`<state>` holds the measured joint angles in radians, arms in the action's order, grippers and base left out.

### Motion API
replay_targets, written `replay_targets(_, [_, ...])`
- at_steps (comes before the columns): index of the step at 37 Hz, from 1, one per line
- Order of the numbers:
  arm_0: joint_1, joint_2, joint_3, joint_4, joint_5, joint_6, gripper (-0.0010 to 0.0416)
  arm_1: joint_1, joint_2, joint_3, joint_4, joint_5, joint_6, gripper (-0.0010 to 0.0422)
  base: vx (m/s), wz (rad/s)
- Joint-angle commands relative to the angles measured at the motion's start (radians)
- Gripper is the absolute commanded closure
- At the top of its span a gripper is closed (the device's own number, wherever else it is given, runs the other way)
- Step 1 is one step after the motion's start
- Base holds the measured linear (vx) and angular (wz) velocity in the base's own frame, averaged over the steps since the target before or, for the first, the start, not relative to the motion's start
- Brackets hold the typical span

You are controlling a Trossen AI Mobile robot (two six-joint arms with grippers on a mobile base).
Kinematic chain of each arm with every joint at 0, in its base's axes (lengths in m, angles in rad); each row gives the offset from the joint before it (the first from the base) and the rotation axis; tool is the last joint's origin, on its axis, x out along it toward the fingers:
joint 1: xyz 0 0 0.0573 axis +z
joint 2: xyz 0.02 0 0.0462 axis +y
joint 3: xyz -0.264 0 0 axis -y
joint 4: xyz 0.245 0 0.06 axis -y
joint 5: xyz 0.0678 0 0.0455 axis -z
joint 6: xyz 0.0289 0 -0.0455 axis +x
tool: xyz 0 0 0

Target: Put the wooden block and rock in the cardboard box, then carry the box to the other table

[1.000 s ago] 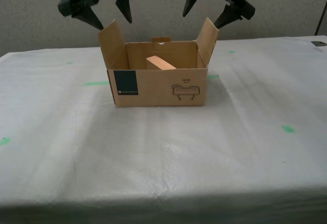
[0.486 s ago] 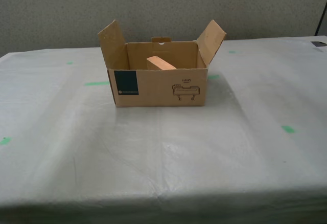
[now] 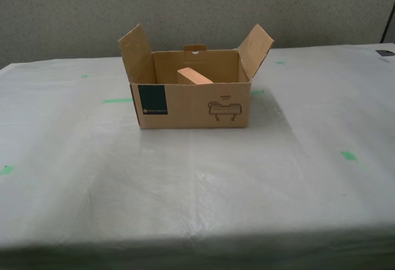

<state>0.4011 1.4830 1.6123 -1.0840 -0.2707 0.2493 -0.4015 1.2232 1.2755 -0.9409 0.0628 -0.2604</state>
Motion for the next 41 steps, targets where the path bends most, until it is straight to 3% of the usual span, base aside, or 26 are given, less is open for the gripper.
replay_targets(1, [0.0,-0.06,-0.077,0.013,0.007,0.001,0.0012,0.0,-0.071,-0.075,0.006,-0.004,-0.011,0.0025,0.0,0.0])
replay_targets(14, [0.002,-0.254,-0.434,0.214,0.007,0.004,0.0012,-0.001,-0.242,-0.327,0.118,-0.015,-0.039,0.0025,0.0,0.0])
replay_targets(20, [0.002,-0.313,-0.548,0.275,0.007,0.005,0.0012,-0.003,-0.285,-0.42,0.198,-0.021,-0.039,0.0025,0.0,0.0])
replay_targets(30, [0.002,-0.349,-0.632,0.318,0.007,0.004,0.0012,-0.007,-0.313,-0.485,0.278,-0.03,-0.039,0.0025,0.0,0.0])
replay_targets(41, [0.003,-0.349,-0.643,0.317,0.007,0.005,0.0012,-0.007,-0.313,-0.487,0.28,-0.029,-0.059,0.0025,0.0,0.0])
